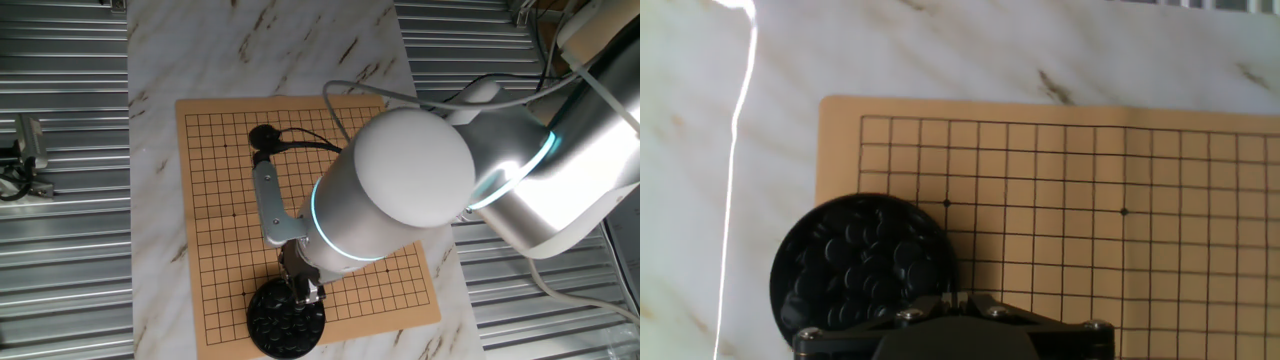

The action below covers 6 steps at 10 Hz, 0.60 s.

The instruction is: Play the first move as black on the 3-4 point in the upper right corner of the Go board

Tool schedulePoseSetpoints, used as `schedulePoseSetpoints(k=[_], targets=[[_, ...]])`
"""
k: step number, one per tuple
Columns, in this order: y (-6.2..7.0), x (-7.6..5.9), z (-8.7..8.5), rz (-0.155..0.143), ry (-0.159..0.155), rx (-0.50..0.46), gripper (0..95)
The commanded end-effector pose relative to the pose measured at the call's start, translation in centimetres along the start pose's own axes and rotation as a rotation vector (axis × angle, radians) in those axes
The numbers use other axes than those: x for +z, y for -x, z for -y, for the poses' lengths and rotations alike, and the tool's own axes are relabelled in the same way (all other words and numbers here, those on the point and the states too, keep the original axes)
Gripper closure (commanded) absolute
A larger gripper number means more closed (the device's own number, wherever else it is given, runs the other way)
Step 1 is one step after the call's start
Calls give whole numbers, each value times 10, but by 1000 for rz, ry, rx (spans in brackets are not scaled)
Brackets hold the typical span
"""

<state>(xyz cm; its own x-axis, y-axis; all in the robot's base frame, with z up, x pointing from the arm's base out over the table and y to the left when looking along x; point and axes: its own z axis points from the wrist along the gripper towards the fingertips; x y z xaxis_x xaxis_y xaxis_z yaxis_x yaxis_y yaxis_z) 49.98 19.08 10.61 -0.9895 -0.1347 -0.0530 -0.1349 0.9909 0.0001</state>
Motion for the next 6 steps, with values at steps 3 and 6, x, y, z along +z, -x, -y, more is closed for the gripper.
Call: schedulePoseSetpoints(k=[3, 6], targets=[[0, 1, -1, 6, 12, 32, 950], [0, 1, -1, 9, 6, 38, 950]])
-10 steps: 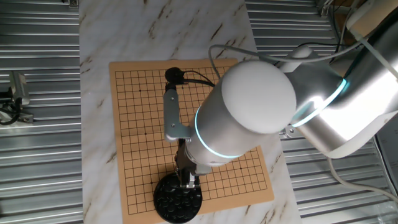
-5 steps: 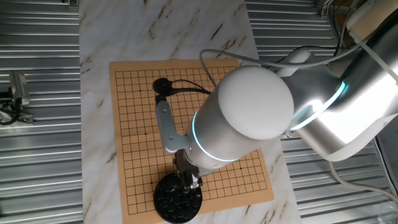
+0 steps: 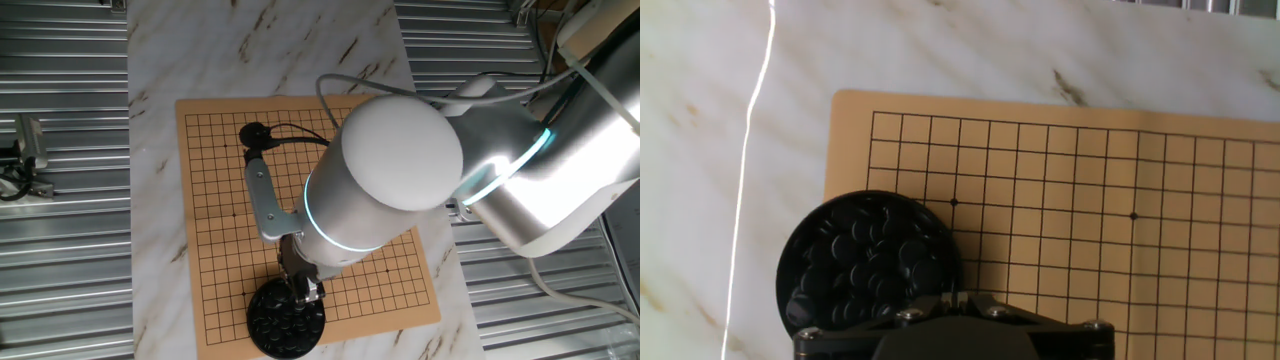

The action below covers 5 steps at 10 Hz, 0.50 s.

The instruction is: Play the first move as black on the 3-4 point in the upper right corner of the Go board

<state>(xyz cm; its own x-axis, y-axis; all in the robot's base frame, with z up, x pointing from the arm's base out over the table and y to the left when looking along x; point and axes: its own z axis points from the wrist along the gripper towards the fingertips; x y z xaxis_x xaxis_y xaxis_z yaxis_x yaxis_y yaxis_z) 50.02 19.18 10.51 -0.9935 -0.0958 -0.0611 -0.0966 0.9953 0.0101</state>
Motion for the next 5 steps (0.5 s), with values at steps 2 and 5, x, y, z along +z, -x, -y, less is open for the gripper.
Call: schedulePoseSetpoints(k=[2, 5], targets=[[0, 0, 0, 2, -3, 1, 950], [1, 2, -2, 1, -6, 9, 950]])
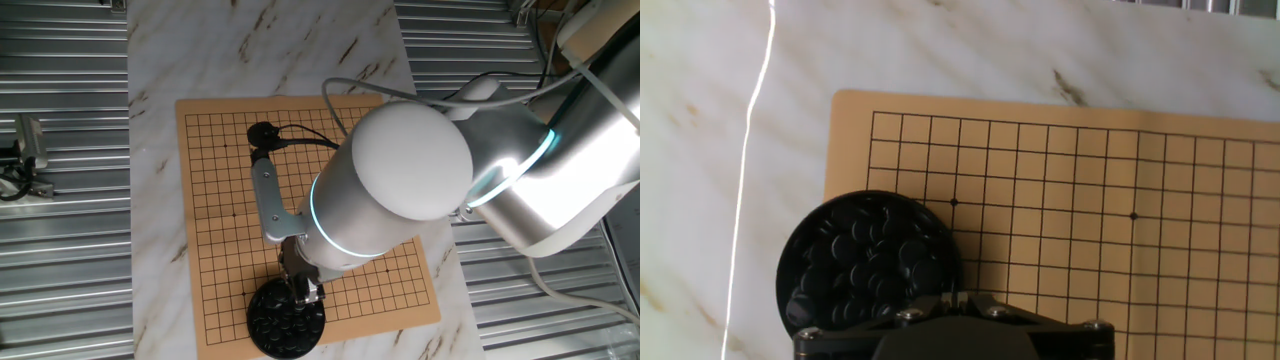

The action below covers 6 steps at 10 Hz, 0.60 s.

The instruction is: Play the first move as black on the 3-4 point in the upper right corner of the Go board

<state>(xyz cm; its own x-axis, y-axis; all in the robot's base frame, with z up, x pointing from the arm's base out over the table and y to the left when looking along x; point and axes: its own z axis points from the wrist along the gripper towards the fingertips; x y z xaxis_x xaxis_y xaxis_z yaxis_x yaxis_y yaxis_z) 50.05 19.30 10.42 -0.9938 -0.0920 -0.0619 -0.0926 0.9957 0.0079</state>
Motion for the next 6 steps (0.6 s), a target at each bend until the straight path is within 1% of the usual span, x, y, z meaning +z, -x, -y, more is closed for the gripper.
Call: schedulePoseSetpoints(k=[1, 4, 6], targets=[[2, 2, -3, -2, -7, 15, 950], [5, 4, -7, 0, 1, 27, 950], [5, 7, -12, -1, 0, 39, 950]])
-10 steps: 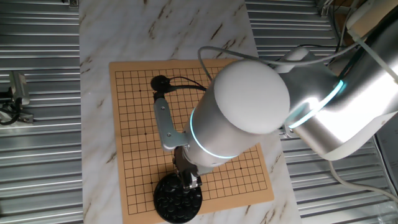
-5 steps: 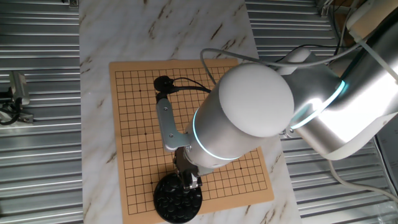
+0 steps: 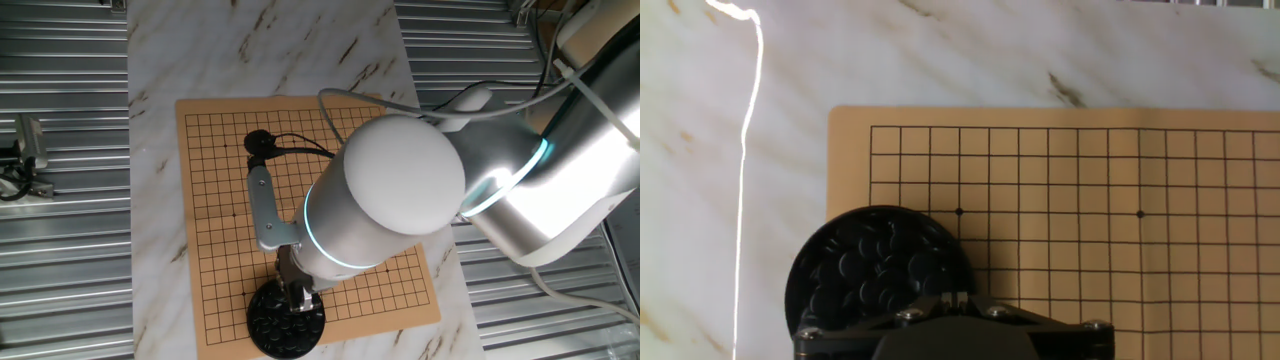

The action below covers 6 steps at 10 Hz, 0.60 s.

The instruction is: Play the first move as black on the 3-4 point in the upper right corner of the Go board

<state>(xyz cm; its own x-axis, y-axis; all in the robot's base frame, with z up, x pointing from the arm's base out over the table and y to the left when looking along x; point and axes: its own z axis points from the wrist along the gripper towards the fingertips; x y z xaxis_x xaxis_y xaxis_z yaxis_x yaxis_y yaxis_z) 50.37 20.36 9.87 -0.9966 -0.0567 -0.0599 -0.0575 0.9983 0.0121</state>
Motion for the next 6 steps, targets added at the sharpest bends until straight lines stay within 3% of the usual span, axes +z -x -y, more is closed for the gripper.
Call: schedulePoseSetpoints(k=[1, 6], targets=[[2, 4, -4, 3, -3, 8, 950], [5, 11, -13, 14, -4, 22, 950]])
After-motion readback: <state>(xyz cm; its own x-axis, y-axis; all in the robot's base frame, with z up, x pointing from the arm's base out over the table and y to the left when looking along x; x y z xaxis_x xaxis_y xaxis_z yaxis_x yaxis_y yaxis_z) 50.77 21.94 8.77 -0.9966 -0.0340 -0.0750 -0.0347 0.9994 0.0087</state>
